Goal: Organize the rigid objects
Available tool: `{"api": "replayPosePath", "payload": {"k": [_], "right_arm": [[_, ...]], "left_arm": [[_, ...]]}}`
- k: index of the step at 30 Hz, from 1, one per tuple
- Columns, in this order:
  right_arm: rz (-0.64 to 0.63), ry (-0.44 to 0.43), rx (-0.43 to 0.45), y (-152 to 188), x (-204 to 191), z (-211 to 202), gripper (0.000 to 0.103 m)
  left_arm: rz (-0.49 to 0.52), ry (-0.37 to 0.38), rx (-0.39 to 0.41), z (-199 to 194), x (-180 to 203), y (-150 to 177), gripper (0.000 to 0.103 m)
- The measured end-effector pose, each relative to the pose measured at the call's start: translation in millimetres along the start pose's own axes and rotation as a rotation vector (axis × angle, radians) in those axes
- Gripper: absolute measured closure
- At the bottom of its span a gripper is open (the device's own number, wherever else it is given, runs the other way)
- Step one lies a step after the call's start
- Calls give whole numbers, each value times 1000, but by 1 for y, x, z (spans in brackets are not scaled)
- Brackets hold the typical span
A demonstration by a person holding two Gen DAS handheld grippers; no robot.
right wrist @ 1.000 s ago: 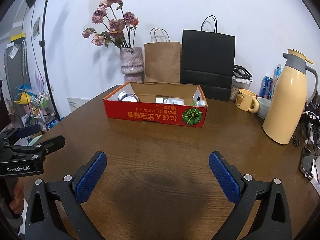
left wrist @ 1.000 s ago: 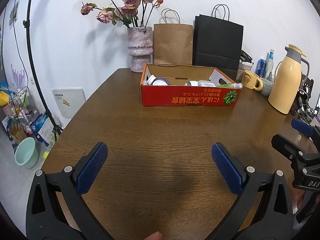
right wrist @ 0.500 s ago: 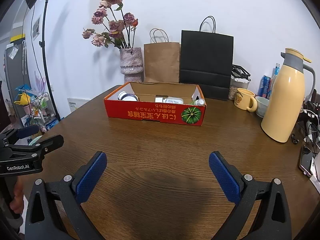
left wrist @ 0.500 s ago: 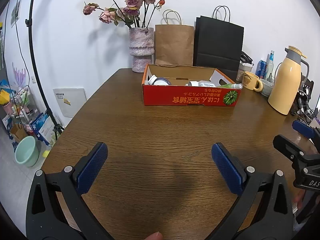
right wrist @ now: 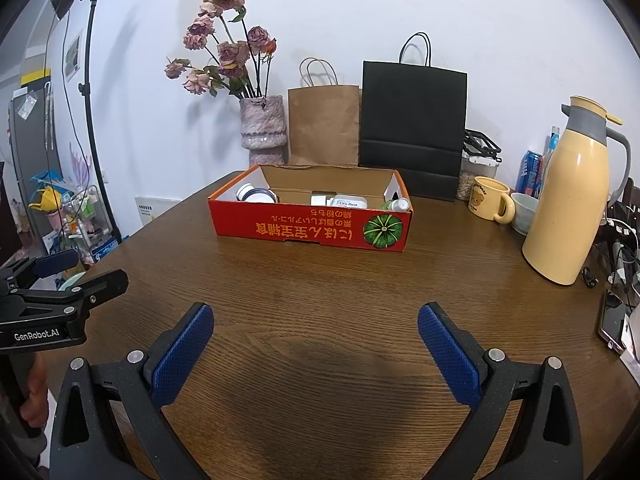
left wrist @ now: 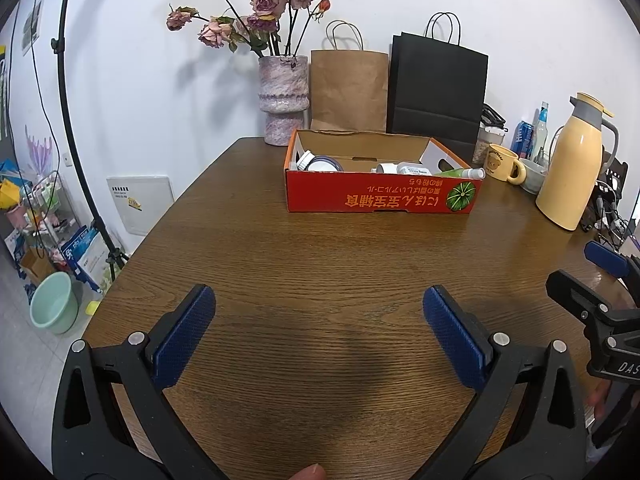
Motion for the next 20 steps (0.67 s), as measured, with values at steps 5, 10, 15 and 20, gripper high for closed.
{"api": "replayPosePath", "payload": {"k": [5, 10, 15, 20], "right_arm": [[1, 1, -4, 0, -1, 0, 0], [2, 0, -8, -1, -1, 0, 0], [4, 1, -12, 0, 0, 3, 0], [4, -2, -15, 1, -1, 6, 0]], "left_arm": [[2, 2, -2, 1, 0, -1, 0], [4, -1, -3, 2, 0, -1, 0], [9, -7, -3, 3, 0, -1, 0], [11, -8, -5, 5, 1, -1, 0]]}}
Point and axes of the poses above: each gripper's, at about its wrist camera, not at the fingertips, and z roughly the way its jaws point, x to its right, y to its underside, the point moved 5 cm from there along z, roughly the way its jaws point, and after that the axes turned 6 degrees about -y, right-handed, at the moved point
